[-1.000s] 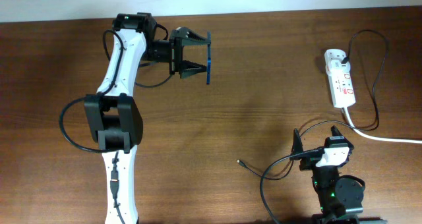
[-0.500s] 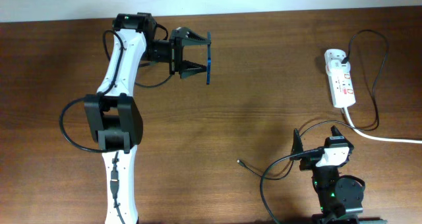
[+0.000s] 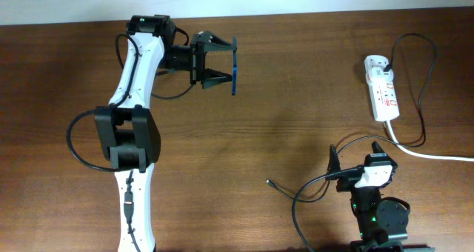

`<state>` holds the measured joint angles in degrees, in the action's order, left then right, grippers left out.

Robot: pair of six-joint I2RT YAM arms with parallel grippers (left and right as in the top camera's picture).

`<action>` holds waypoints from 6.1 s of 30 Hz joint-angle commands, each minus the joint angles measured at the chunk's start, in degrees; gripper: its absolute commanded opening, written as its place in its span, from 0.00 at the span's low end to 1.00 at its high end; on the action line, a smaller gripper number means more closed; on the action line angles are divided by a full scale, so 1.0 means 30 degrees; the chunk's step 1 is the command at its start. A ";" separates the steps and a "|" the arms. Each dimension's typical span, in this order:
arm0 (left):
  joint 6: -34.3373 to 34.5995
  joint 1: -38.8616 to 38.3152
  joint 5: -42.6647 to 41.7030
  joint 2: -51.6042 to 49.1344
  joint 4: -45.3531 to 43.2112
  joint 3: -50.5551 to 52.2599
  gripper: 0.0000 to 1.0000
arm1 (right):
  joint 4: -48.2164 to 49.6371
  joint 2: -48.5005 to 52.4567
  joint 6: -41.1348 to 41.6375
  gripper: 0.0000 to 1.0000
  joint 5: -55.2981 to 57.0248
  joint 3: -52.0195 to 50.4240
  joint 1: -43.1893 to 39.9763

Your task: Plug charger to phone and switch on socket

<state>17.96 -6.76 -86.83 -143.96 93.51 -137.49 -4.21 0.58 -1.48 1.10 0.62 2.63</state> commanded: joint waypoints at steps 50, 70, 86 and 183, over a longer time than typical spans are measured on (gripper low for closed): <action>-0.0175 0.0080 -0.1122 -0.0007 0.0080 -0.0583 0.72 | -0.0109 -0.0124 0.0131 0.98 0.0233 -0.0102 0.0117; -0.0168 0.0080 -0.1122 -0.0007 0.0080 -0.0583 0.72 | -0.0095 -0.0124 0.0138 0.98 0.0219 -0.0102 0.0117; -0.0153 0.0080 -0.1122 -0.0007 0.0095 -0.0583 0.72 | 0.7104 -0.0073 0.7817 0.98 -1.5650 0.0889 0.0117; 0.1887 0.0058 -0.0648 -0.0007 0.0022 -0.0583 0.99 | -2.0079 3.6421 2.7445 0.04 1.1992 4.0778 1.3457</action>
<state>23.62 -6.66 -88.53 -143.96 93.60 -137.93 -65.10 113.62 63.29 33.17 121.62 42.92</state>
